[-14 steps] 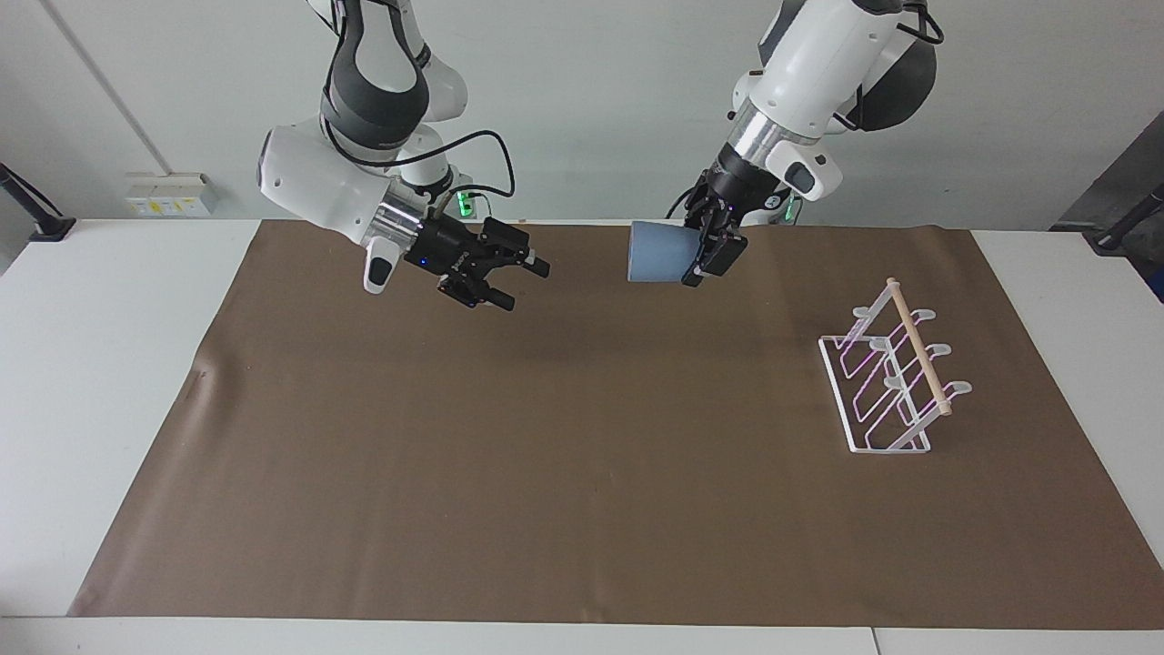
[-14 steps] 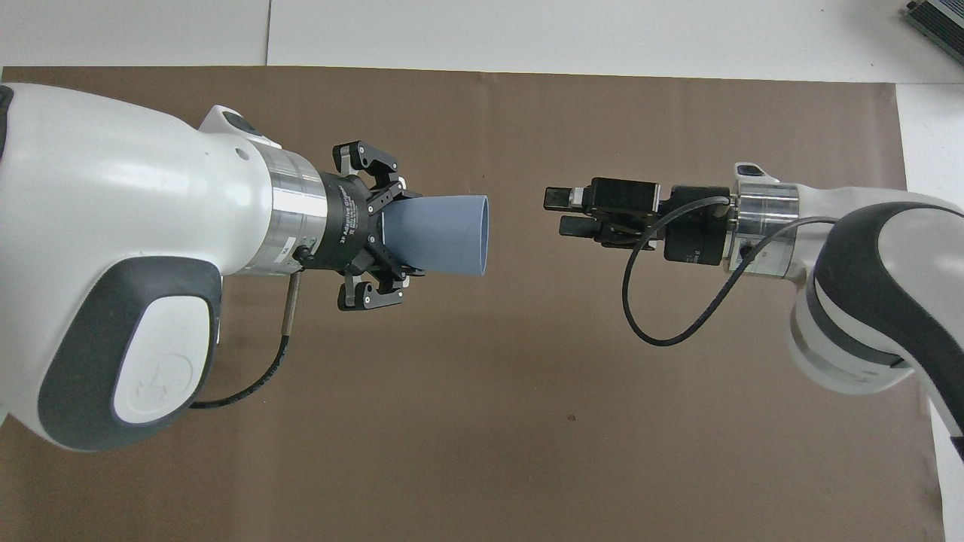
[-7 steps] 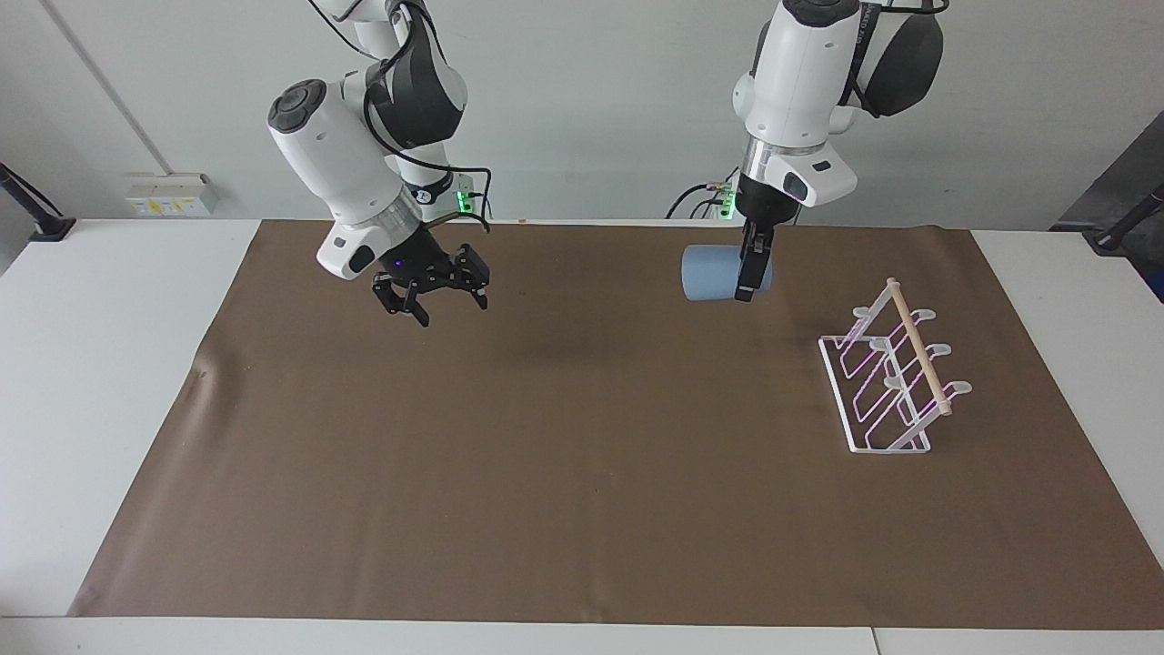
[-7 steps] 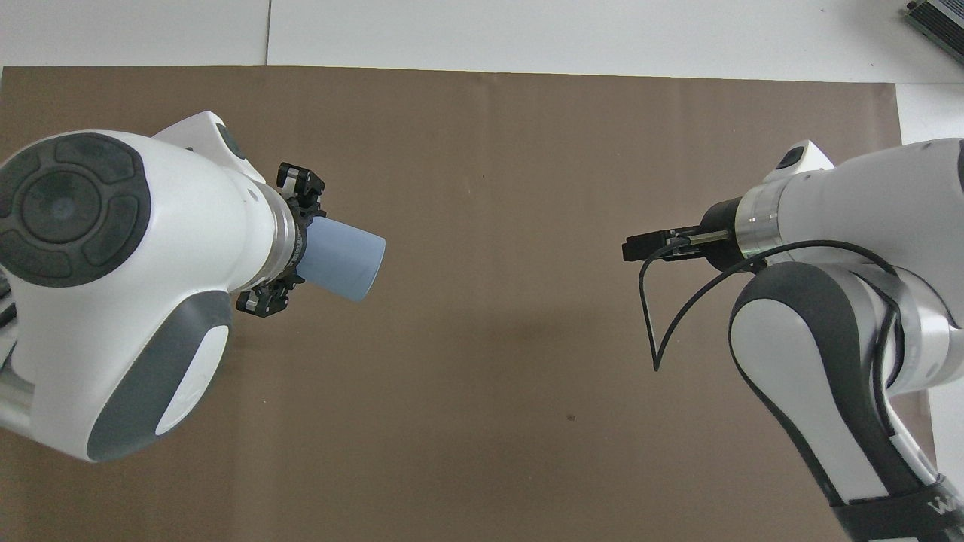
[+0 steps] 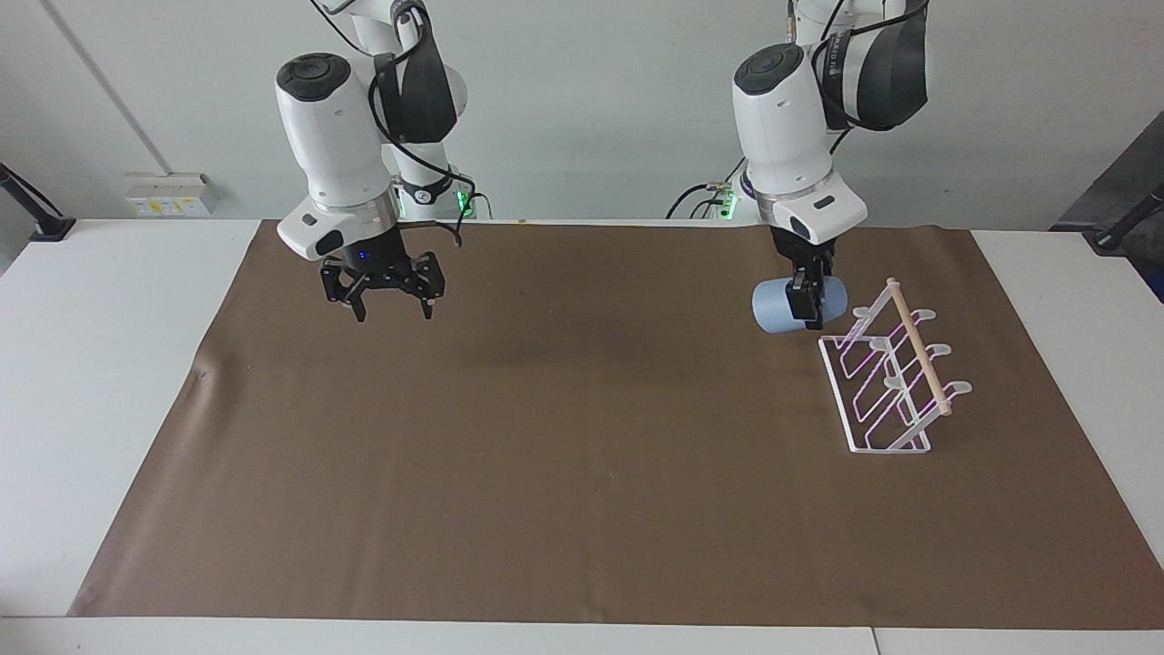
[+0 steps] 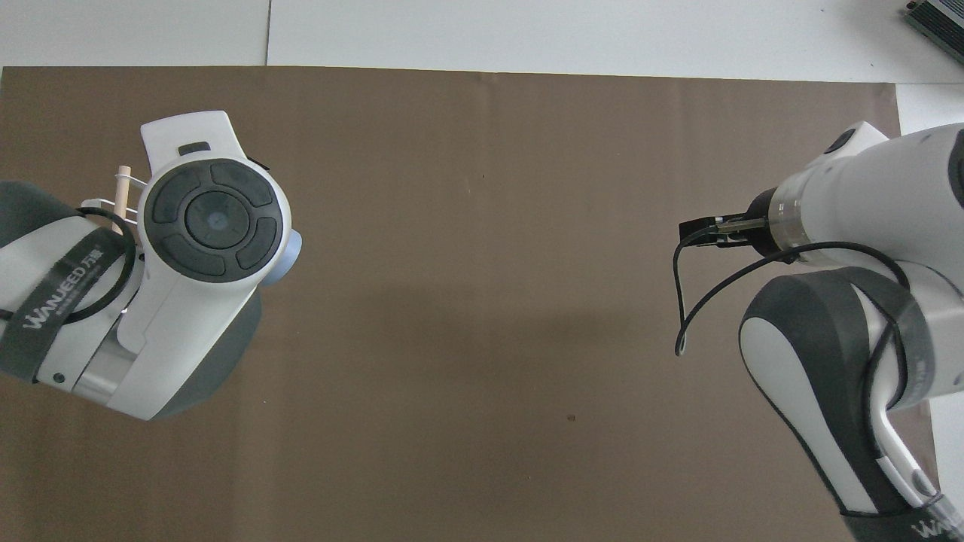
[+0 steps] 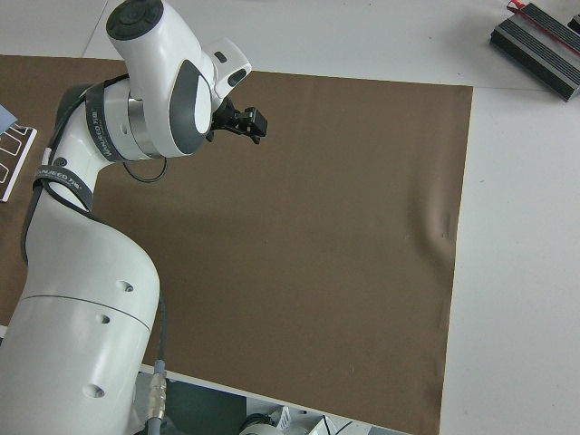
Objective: Hang cup on cup holder
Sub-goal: 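Release the cup with the right gripper while the left gripper withdraws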
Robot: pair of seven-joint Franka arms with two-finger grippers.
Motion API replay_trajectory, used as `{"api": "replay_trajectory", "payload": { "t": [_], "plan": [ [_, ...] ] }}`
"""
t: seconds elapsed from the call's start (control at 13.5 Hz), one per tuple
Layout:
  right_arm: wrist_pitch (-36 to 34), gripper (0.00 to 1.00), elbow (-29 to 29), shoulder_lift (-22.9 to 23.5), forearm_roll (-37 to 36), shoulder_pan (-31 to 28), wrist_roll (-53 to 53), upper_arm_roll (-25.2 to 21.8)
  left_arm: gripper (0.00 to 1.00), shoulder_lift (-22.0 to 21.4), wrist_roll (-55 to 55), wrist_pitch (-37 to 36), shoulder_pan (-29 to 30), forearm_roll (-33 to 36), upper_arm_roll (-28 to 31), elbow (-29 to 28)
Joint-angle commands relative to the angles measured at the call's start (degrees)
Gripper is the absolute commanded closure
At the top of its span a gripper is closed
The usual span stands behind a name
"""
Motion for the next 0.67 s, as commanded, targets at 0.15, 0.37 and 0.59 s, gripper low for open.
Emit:
{"api": "replay_trajectory", "payload": {
  "t": [0.15,0.37,0.59],
  "plan": [
    [-11.8,0.0,9.7,-0.2,-0.8,-2.5,1.2,0.2,1.0,1.7,2.0,-1.1,-1.2,14.0,-0.3,-1.0],
    [-16.7,0.0,13.3,-0.5,-1.1,-1.4,0.6,-4.8,1.0,1.7,6.6,3.4,0.2,20.3,-0.2,-1.4],
    [-21.0,0.0,17.4,0.3,-1.4,1.9,-2.1,-11.3,1.0,0.9,7.9,10.6,3.5,26.6,-0.2,-5.8]
  ]
}}
